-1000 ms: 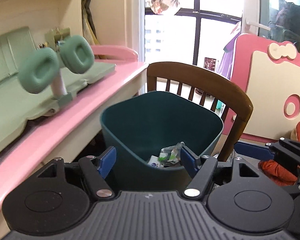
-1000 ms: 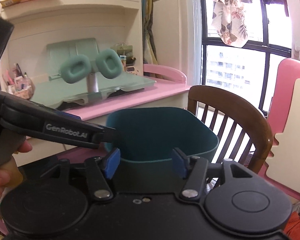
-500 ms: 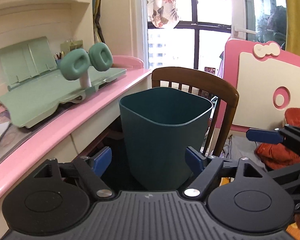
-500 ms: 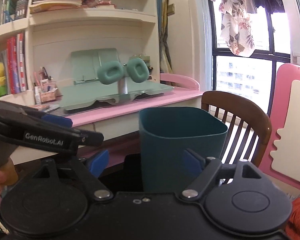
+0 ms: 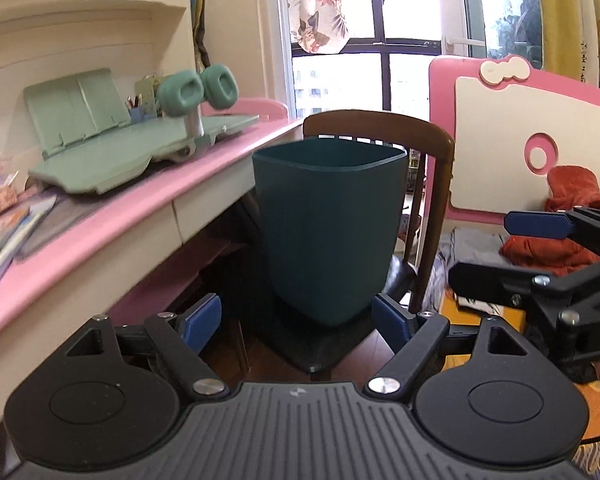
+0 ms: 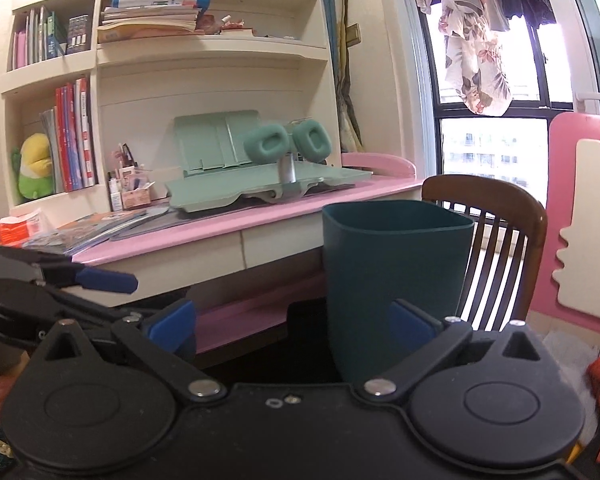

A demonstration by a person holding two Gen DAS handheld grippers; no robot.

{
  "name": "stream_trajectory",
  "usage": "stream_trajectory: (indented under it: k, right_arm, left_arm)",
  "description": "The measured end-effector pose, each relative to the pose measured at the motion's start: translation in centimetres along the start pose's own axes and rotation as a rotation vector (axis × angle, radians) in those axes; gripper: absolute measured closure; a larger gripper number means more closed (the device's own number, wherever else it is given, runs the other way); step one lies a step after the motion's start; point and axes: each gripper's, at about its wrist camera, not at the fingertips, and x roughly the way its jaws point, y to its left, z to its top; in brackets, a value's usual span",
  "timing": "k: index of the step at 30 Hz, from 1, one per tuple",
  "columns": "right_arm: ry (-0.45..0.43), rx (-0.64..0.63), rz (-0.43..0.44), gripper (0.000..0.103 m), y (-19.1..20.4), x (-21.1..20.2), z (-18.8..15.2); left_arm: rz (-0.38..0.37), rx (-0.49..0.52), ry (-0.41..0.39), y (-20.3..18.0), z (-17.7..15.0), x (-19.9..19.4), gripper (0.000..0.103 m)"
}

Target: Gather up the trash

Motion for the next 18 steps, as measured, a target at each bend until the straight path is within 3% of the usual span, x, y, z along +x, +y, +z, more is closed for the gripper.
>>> stream_trajectory:
  k: [8, 18]
  right_arm:
    - [0.011, 0.026, 0.013, 0.0, 1.8, -2.0, -3.3]
    - [0.002, 0.054, 0.015, 0.0, 1.6, -2.8, -4.7]
  left_arm:
    - [-0.005, -0.04, 0.022, 0.8, -4.6, -2.7, 0.02]
    - [0.016, -0.059, 0.007, 0.8, -5.4, -4.3, 0.02]
